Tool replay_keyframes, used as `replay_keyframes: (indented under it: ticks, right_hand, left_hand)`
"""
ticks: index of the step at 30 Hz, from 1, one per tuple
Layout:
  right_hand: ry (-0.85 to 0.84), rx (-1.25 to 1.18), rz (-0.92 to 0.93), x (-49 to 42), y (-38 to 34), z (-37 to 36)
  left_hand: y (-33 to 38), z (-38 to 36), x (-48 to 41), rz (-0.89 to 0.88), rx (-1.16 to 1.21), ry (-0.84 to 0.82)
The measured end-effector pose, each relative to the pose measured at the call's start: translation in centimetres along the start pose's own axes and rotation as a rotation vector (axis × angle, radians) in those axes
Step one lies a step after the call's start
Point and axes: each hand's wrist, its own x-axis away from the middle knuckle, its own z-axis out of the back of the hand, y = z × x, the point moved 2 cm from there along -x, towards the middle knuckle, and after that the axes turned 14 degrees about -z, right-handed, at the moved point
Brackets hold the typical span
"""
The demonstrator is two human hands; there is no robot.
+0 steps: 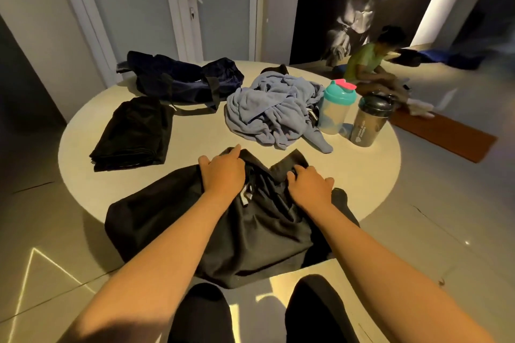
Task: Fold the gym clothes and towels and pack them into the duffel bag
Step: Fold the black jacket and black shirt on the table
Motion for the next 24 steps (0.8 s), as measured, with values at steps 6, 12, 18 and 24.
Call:
replay_keyframes:
  ticks: [6, 12, 18, 24]
  right_hand:
    - [0.265, -0.119, -0.045, 5.5, 2.4, 2.6]
    - [-0.076, -0.317, 0.286, 7.5, 1.2, 1.9]
    - [0.051, -0.066, 0.0, 6.8, 4.5, 3.9]
    - [0.342, -0.174, -0.02, 5.2, 4.9, 5.5]
  left_hand:
    - [2.2, -0.3, 4.3, -0.228, 0.151, -0.266]
    - [4.9, 0.1, 7.2, -0.355, 0.761, 0.043]
    - [1.4, -0.6, 7.9, -0.193, 0.31, 0.117]
    - [1.2, -1.3, 6.8, -0.215, 0.398, 0.057]
